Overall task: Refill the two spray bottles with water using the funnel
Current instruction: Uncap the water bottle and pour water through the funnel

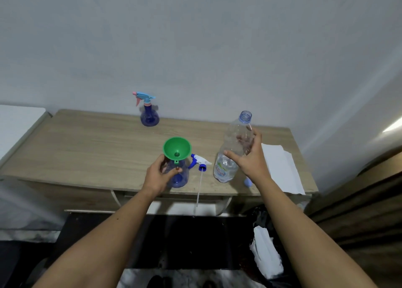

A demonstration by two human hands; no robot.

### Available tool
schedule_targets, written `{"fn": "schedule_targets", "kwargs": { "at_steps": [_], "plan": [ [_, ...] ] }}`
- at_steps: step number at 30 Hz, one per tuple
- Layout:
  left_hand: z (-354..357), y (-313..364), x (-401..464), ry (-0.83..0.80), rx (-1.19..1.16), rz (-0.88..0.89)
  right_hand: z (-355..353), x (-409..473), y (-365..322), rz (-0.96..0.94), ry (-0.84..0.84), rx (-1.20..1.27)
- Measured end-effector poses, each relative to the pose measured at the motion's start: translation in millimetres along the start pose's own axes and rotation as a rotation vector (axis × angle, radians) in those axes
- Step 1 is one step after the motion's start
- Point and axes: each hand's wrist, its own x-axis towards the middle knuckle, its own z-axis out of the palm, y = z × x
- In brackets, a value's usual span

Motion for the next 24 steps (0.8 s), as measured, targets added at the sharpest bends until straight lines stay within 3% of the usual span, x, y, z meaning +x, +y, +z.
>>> {"fn": "schedule_targets", "kwargs": {
  "at_steps": [6, 14, 17, 21, 24],
  "plan": [
    [-0.5, 0.1, 0.3, -0.016, -0.042, 0.0, -2.7, -1.9, 3.3, 0.004, 0.042, -0.02],
    [1.0, -2.7, -0.1, -0.018, -0.087, 0.009, 21.9, -59.1, 17.0, -0.016, 0.304, -0.06],
    [1.4, -3.1, -0.2, -0.022, -0.087, 0.011, 45.6, -73.5, 18.0, -0.032, 0.243, -0.078],
    [0.4, -3.6, -1.1, -0.021, -0.05, 0.033, 80.0, -71.5, 3.5, -0.354, 0.028, -0.223],
    [1.2, -2.8, -2.4, -0.011, -0.047, 0.042, 101.5, -59.6, -15.4, -0.463, -0.073, -0.297]
  ]
}}
